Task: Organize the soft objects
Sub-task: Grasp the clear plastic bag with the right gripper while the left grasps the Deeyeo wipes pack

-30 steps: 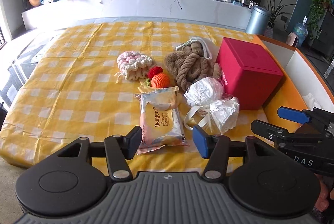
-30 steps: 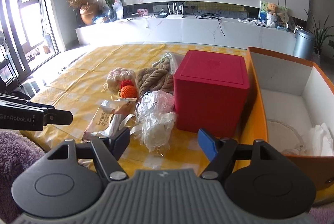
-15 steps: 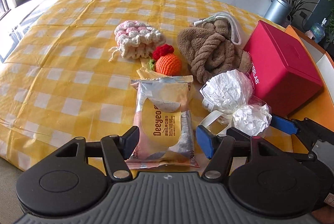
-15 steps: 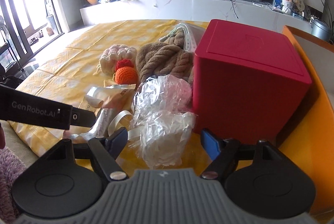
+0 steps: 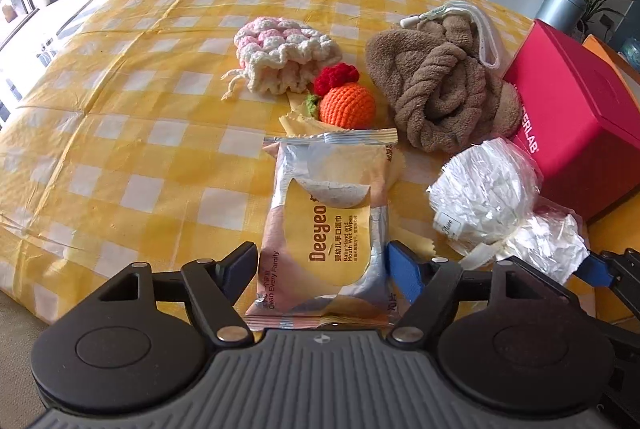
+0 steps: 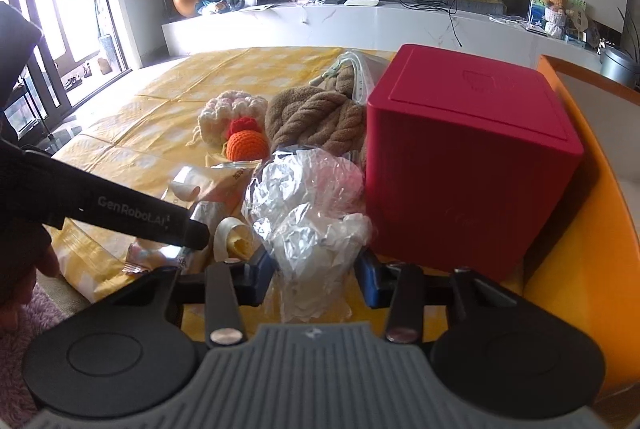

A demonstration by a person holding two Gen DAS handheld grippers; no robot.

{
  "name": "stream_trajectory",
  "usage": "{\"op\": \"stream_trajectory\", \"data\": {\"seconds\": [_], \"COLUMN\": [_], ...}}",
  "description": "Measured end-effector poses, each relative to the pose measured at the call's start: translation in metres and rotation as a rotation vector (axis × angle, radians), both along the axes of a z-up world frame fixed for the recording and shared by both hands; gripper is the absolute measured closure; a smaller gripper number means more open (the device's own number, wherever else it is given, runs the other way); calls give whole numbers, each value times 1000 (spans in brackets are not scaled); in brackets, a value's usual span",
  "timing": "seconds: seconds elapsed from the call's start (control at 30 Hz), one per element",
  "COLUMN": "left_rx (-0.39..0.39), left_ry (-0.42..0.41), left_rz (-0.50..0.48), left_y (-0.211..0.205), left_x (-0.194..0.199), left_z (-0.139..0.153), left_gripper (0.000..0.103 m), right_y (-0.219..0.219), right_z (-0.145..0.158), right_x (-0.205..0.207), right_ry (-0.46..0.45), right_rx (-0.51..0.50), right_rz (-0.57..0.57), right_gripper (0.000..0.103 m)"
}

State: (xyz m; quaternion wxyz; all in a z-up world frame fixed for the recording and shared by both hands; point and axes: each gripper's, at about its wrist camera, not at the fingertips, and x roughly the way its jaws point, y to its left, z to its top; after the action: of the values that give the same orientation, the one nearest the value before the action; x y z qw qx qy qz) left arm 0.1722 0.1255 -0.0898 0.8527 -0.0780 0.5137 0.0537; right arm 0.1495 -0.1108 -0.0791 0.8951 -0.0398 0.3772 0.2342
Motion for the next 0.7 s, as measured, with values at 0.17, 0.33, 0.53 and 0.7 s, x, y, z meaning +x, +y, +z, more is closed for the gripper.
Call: {"op": "stream_trajectory", "data": {"seconds": [0.17, 0.33, 0.53, 0.7], "left_rx": [15, -22, -33, -41], "left_ry": [29, 57, 26, -26], "left_rz": [9, 29, 24, 18], "left_y": [1, 6, 7, 7], "left_x": [3, 7, 1, -11], "left_z": [-7, -14, -8, 5], "left_gripper": [16, 17, 37, 42], "right_y": [0, 0, 1, 0], "right_z": [-11, -14, -14, -8], "right_x": [1, 3, 1, -5], "right_ry": [31, 30, 23, 9], "right_rx": [12, 18, 18, 23], "right_rz": [-11, -9, -14, -2], "right_gripper": [60, 59, 60, 62]}}
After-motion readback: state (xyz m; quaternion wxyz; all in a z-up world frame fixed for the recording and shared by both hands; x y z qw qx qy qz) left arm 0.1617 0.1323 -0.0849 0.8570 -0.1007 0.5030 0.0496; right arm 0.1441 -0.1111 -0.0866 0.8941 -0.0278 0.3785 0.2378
